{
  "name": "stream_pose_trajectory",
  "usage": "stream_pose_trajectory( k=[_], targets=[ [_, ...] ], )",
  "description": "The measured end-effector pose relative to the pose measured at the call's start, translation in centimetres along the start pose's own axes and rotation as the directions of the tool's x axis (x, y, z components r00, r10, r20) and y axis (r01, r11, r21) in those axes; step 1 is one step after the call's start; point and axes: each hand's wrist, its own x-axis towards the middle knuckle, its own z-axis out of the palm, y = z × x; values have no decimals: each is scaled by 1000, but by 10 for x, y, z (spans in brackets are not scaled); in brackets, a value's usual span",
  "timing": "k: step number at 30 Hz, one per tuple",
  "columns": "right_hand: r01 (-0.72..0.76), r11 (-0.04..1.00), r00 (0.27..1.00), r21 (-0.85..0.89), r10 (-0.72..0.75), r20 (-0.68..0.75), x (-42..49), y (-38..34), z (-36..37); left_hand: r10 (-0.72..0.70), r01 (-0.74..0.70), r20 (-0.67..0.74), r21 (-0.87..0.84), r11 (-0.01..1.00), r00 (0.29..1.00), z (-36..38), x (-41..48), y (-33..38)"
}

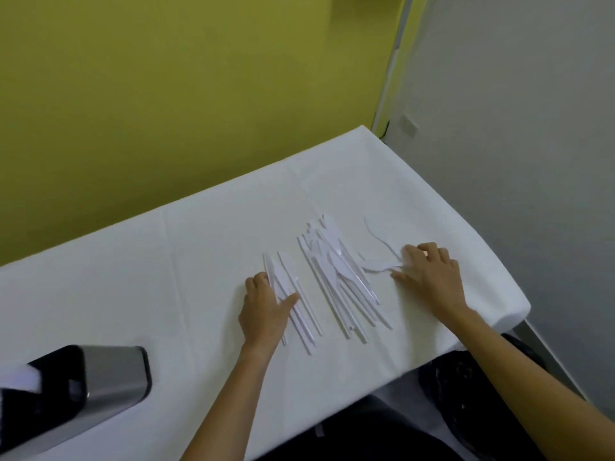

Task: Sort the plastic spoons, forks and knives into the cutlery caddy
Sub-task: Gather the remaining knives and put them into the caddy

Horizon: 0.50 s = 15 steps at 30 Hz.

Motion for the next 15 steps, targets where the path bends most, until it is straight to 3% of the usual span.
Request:
stream_pose_trajectory(
  k=[7,11,13,15],
  targets=[
    [13,1000,999,-22,-11,53,40,-24,1,-55,55,-45,0,998,997,2,10,8],
    [-47,998,995,-44,51,85,43,-40,-3,46,-31,-115,124,992,992,9,7,12],
    [-89,990,991,106,76,114,40,-40,-7,147,-113,-108,270,956,983,15,5,10],
    [-219,882,967,418,138,216,36,-39,-13,230,-175,-105,377,909,968,19,4,5]
  ],
)
